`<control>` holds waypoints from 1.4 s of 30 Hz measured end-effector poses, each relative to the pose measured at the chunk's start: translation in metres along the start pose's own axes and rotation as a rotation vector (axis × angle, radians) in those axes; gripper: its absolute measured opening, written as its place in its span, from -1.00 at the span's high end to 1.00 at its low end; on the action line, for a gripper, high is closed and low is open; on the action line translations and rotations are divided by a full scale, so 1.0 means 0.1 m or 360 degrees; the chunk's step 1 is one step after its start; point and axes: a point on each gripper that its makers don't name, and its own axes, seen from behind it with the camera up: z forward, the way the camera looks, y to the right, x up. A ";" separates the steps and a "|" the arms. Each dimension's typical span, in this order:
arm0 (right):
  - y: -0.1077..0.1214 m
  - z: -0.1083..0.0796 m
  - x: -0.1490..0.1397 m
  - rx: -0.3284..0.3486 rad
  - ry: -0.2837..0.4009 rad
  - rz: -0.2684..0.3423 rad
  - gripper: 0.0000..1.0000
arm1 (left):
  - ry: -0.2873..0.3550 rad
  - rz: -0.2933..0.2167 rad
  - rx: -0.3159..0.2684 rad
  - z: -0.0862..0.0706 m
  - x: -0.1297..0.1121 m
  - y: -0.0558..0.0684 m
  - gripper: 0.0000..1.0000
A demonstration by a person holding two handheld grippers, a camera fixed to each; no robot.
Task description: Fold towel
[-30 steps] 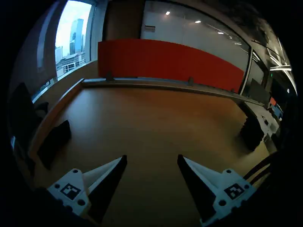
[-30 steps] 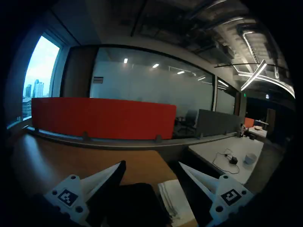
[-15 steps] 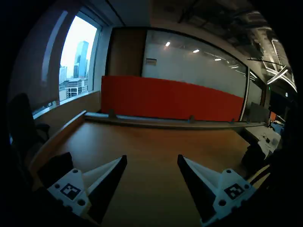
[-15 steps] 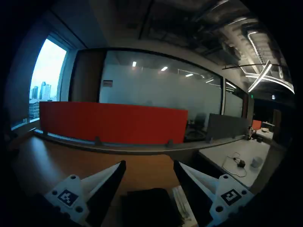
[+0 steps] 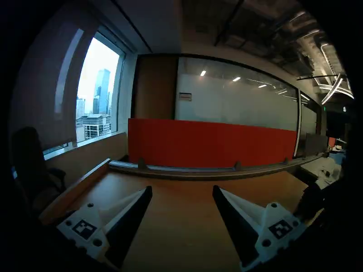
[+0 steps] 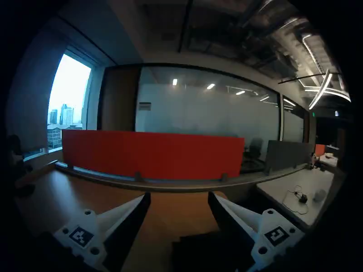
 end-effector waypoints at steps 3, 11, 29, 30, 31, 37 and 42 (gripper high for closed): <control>-0.18 0.01 0.07 0.0045 0.0015 0.0004 -0.94 | 0.0020 0.0015 -0.0004 0.02 0.05 -0.01 -0.98; -0.62 0.01 0.25 0.0132 0.0063 0.0045 -0.94 | 0.0090 0.0046 -0.0023 0.04 0.21 0.00 -0.98; -1.14 0.06 0.35 0.0205 0.0081 0.0051 -0.94 | 0.0151 0.0089 0.0027 0.04 0.29 -0.16 -0.98; -1.15 0.07 0.36 0.0201 0.0081 0.0049 -0.94 | 0.0157 0.0096 0.0030 0.04 0.30 -0.17 -0.98; -1.16 0.07 0.36 0.0200 0.0080 0.0050 -0.94 | 0.0161 0.0102 0.0035 0.04 0.30 -0.18 -0.98; -1.24 0.08 0.39 0.0210 0.0078 0.0046 -0.94 | 0.0179 0.0109 0.0054 0.06 0.32 -0.21 -0.98; -1.30 0.07 0.40 0.0215 0.0069 0.0024 -0.94 | 0.0187 0.0087 0.0053 0.07 0.32 -0.24 -0.98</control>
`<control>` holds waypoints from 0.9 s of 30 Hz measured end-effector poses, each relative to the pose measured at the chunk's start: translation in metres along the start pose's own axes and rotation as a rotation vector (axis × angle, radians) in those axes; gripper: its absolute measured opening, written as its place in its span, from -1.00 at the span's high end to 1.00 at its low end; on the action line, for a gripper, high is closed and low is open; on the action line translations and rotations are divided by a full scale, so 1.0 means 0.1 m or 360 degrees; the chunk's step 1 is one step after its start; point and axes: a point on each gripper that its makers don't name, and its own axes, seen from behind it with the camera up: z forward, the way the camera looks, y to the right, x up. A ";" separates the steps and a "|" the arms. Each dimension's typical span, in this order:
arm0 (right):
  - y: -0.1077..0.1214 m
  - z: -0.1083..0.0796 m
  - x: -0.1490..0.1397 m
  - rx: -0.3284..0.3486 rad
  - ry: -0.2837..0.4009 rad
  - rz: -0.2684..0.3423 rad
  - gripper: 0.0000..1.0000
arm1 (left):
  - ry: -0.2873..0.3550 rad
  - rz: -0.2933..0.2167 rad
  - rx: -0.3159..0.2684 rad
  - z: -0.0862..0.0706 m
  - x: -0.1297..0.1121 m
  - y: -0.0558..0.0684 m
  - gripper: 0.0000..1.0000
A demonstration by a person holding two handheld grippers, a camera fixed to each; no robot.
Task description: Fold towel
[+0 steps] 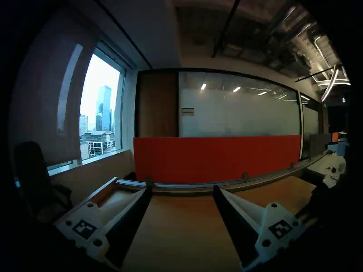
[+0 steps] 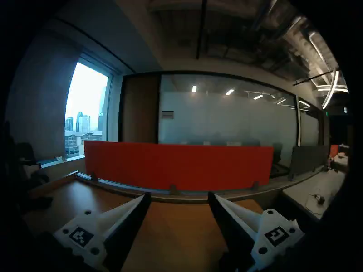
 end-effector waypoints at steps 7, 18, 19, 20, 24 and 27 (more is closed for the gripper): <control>0.00 -0.03 0.02 -0.0024 -0.0002 0.0000 -0.94 | -0.0020 0.0013 -0.0009 0.02 -0.11 0.01 -0.98; -0.03 -0.11 0.00 -0.0067 0.0012 0.0017 -0.95 | -0.0012 0.0072 -0.0029 0.04 -0.44 0.07 -0.98; -0.03 -0.12 -0.01 -0.0069 0.0014 0.0020 -0.95 | -0.0011 0.0081 -0.0029 0.03 -0.49 0.07 -0.98; -0.03 -0.12 -0.02 -0.0071 0.0016 0.0023 -0.96 | -0.0009 0.0090 -0.0029 0.03 -0.53 0.07 -0.98; -0.03 -0.14 -0.08 -0.0085 0.0032 0.0038 -0.96 | 0.0003 0.0120 -0.0027 0.02 -0.72 0.09 -0.98; -0.05 -0.15 -0.14 -0.0090 0.0037 0.0048 -0.96 | 0.0014 0.0127 -0.0018 0.01 -0.87 0.08 -0.98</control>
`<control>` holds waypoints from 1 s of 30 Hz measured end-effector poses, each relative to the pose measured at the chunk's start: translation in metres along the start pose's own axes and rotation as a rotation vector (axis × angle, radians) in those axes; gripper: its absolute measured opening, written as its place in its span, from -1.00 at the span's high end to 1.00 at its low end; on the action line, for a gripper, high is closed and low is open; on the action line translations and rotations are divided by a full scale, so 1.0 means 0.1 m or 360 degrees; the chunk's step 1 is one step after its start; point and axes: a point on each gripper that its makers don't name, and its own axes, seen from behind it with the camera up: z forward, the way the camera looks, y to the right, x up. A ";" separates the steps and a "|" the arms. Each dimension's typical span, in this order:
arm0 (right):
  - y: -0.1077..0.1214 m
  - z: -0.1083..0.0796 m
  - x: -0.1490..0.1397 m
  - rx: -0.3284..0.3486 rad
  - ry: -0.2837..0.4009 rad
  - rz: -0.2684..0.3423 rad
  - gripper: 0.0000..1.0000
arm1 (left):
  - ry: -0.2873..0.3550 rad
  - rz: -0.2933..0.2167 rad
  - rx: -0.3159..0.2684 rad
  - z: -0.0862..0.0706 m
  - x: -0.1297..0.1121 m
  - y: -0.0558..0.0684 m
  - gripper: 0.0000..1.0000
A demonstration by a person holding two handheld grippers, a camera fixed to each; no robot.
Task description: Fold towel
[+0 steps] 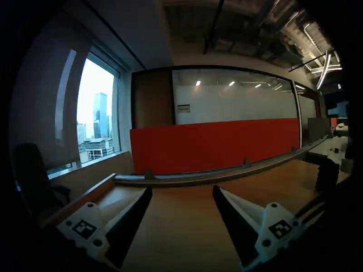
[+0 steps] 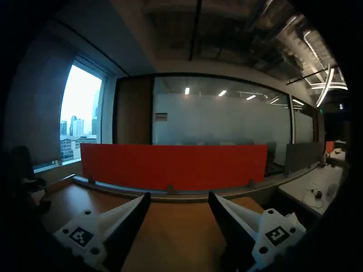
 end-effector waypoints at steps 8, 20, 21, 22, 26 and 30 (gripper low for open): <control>-0.07 0.02 -0.15 0.0008 0.0002 -0.0001 -0.96 | 0.0007 -0.0021 0.0036 -0.06 -0.37 -0.03 -0.98; -0.19 -0.01 -0.34 0.0049 0.0015 -0.0011 -0.96 | 0.0045 -0.0066 0.0064 -0.16 -0.76 0.02 -0.98; -0.19 -0.01 -0.36 0.0051 0.0016 -0.0012 -0.96 | 0.0051 -0.0067 0.0066 -0.17 -0.78 0.02 -0.98; -0.19 -0.01 -0.38 0.0052 0.0016 -0.0015 -0.96 | 0.0057 -0.0071 0.0064 -0.17 -0.79 0.03 -0.98; -0.18 -0.02 -0.43 0.0053 0.0014 -0.0024 -0.96 | 0.0063 -0.0082 0.0061 -0.17 -0.87 0.05 -0.98; -0.17 -0.02 -0.46 0.0053 0.0015 -0.0026 -0.96 | 0.0058 -0.0079 0.0063 -0.18 -0.96 0.06 -0.98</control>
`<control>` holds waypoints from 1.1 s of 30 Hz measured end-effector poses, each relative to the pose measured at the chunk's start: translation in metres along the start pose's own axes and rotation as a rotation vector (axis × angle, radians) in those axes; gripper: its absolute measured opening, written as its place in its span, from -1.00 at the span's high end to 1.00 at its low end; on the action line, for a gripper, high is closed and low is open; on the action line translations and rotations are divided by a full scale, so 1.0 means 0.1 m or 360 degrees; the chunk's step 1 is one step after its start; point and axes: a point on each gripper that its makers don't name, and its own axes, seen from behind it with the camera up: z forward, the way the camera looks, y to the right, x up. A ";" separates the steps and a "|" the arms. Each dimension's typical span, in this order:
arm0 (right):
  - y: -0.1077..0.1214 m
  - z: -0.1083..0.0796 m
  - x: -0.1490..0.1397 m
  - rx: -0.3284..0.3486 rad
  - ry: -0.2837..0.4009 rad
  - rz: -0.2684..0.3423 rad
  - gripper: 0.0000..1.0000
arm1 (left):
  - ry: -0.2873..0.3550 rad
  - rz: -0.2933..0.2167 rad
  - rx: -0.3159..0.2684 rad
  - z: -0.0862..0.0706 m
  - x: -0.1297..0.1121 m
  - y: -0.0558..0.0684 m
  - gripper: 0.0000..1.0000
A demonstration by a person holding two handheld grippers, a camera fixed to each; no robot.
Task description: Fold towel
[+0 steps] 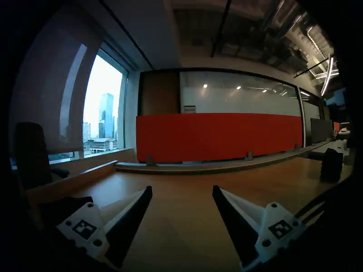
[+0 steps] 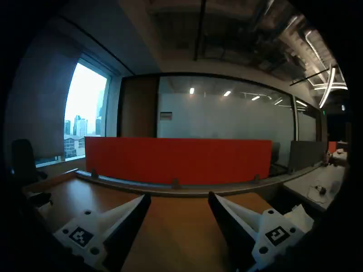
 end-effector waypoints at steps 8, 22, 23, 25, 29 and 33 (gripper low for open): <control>0.00 -0.01 -0.08 0.0010 -0.0014 -0.0008 -0.96 | -0.0011 -0.0006 0.0003 -0.01 -0.14 0.00 -0.98; -0.02 -0.04 -0.14 0.0005 -0.0028 -0.0025 -0.96 | -0.0036 -0.0030 -0.0005 0.01 -0.25 -0.03 -0.98; -0.03 -0.04 -0.14 0.0007 -0.0028 -0.0025 -0.97 | -0.0040 -0.0029 -0.0006 0.02 -0.26 -0.03 -0.98; -0.05 -0.04 -0.14 0.0011 -0.0028 -0.0026 -0.96 | -0.0046 -0.0029 -0.0009 0.03 -0.27 -0.02 -0.98; -0.08 -0.04 -0.14 0.0015 -0.0030 -0.0026 -0.97 | -0.0048 -0.0029 -0.0011 0.04 -0.28 -0.01 -0.98; -0.08 -0.05 -0.12 0.0015 -0.0028 -0.0028 -0.97 | -0.0048 -0.0028 -0.0011 0.04 -0.28 -0.01 -0.98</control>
